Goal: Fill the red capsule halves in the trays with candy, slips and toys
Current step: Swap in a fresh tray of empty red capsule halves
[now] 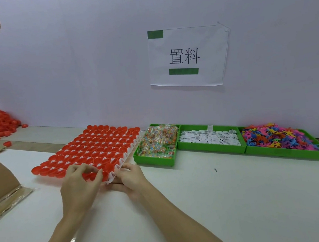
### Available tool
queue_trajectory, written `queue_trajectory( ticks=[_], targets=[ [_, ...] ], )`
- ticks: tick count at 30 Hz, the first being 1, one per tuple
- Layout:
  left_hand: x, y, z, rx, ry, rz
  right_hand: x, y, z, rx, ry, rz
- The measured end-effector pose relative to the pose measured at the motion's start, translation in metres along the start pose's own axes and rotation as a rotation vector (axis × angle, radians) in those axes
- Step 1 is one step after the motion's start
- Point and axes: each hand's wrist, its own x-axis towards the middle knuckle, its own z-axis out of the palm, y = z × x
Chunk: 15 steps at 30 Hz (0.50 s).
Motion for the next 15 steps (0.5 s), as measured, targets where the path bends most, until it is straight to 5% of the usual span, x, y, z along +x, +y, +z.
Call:
queue_trajectory(
  ticks=[4, 10, 15],
  targets=[
    [0.004, 0.002, 0.0, -0.028, -0.02, -0.093, -0.002, -0.002, 0.001, -0.006, 0.006, 0.015],
    [0.029, -0.004, -0.007, 0.028, -0.02, 0.073, -0.002, -0.005, 0.005, -0.01, 0.041, 0.039],
    [0.129, -0.045, -0.021, 0.122, -0.072, -0.202, 0.004, 0.0, 0.006, -0.054, 0.079, 0.061]
  ],
)
